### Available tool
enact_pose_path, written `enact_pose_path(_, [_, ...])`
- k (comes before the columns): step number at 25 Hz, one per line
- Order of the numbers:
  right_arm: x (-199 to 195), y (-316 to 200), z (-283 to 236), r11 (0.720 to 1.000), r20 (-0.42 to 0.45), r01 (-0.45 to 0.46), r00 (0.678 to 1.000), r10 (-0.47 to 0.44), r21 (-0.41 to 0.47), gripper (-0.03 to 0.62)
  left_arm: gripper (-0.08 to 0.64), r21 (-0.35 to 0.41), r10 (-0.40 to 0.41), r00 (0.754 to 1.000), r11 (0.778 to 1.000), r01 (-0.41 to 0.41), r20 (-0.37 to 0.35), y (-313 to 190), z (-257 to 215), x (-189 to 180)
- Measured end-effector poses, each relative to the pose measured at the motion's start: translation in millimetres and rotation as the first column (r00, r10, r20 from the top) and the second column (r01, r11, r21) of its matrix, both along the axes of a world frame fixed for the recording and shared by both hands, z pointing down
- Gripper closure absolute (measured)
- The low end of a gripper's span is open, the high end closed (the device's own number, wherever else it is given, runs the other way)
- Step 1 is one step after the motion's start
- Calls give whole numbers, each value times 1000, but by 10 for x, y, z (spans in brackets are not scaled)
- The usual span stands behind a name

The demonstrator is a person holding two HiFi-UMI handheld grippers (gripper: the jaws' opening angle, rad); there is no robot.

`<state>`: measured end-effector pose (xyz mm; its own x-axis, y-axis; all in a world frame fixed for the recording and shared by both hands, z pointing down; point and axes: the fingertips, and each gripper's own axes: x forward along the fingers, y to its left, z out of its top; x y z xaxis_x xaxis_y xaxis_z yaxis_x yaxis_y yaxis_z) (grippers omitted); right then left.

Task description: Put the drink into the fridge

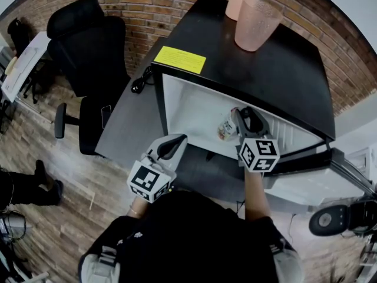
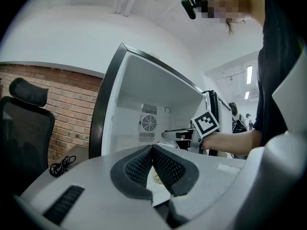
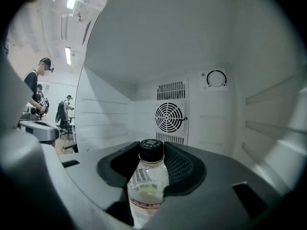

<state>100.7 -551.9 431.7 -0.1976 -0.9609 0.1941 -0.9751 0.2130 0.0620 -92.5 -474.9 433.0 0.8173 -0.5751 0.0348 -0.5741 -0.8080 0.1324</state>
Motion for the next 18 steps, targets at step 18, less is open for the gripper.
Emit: enact_pose_path(18, [52,37,-68,1000,17,-4,1000,4,22,414,563,-16,-20,1000,1000,20,-1,85,2,5])
